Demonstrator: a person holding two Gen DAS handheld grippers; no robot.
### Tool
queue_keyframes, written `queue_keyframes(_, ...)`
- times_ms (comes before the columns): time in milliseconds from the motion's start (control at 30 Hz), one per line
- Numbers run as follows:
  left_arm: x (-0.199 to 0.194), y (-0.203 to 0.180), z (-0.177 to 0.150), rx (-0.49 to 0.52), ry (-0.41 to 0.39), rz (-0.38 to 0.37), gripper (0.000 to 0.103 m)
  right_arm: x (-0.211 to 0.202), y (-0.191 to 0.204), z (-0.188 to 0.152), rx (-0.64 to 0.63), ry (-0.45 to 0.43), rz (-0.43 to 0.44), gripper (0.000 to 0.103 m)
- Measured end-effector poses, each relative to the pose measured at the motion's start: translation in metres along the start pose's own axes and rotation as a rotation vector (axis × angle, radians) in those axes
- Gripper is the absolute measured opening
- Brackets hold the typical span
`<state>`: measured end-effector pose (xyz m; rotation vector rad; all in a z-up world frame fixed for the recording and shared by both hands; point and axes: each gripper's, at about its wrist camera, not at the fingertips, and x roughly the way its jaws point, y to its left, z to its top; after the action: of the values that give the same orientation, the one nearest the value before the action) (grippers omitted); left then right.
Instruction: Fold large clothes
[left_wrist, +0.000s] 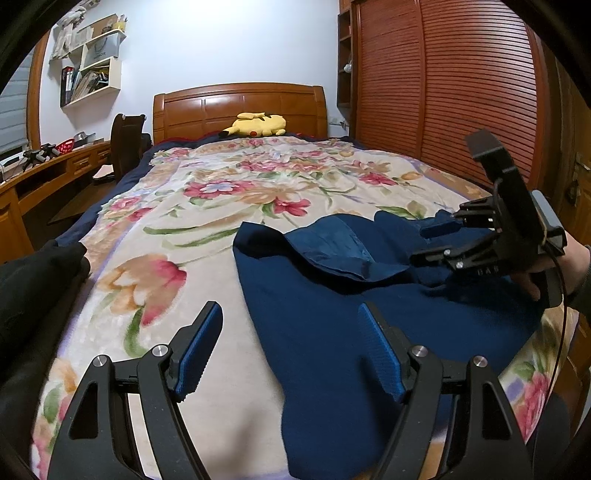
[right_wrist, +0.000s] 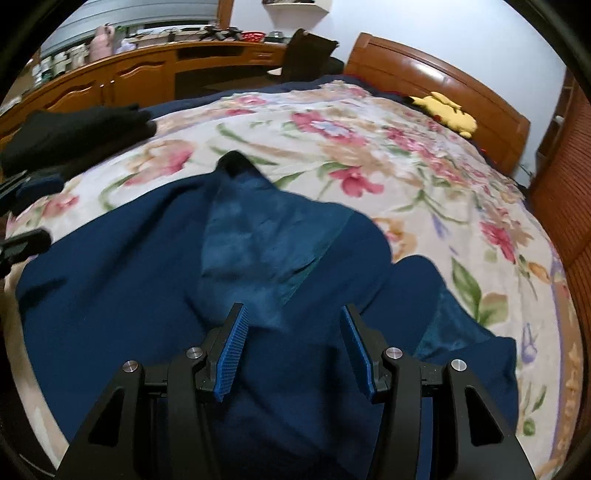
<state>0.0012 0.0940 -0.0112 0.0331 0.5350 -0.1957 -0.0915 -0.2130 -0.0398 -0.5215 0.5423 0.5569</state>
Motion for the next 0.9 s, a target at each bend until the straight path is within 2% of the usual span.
queue_keyframes(367,0.001,-0.009,-0.001,0.020,0.010,-0.006,0.077,0.005,-0.003,-0.004,0.004,0.072,0.044,0.054)
queue_keyframes(533,0.000,-0.009,-0.002,0.020,0.010,-0.005,0.077,0.017,0.003,-0.002,-0.023,0.121,0.021,0.054)
queue_keyframes(667,0.000,-0.009,-0.002,0.021,0.010,-0.005,0.077,0.025,0.003,0.003,-0.031,0.127,0.000,0.053)
queue_keyframes(700,0.000,-0.009,-0.002,0.021,0.011,-0.004,0.077,0.027,0.002,0.004,-0.034,0.127,-0.007,0.051)
queue_keyframes(767,0.000,-0.009,-0.001,0.019,0.010,-0.005,0.077,0.033,0.001,0.008,-0.047,0.130,-0.011,0.011)
queue_keyframes(800,-0.001,-0.009,-0.001,0.017,0.010,-0.006,0.077,0.035,0.001,0.009,-0.062,0.131,-0.026,0.003)
queue_keyframes(900,0.000,-0.009,-0.001,0.019,0.008,-0.012,0.077,0.038,0.000,0.018,-0.098,0.101,-0.088,0.000)
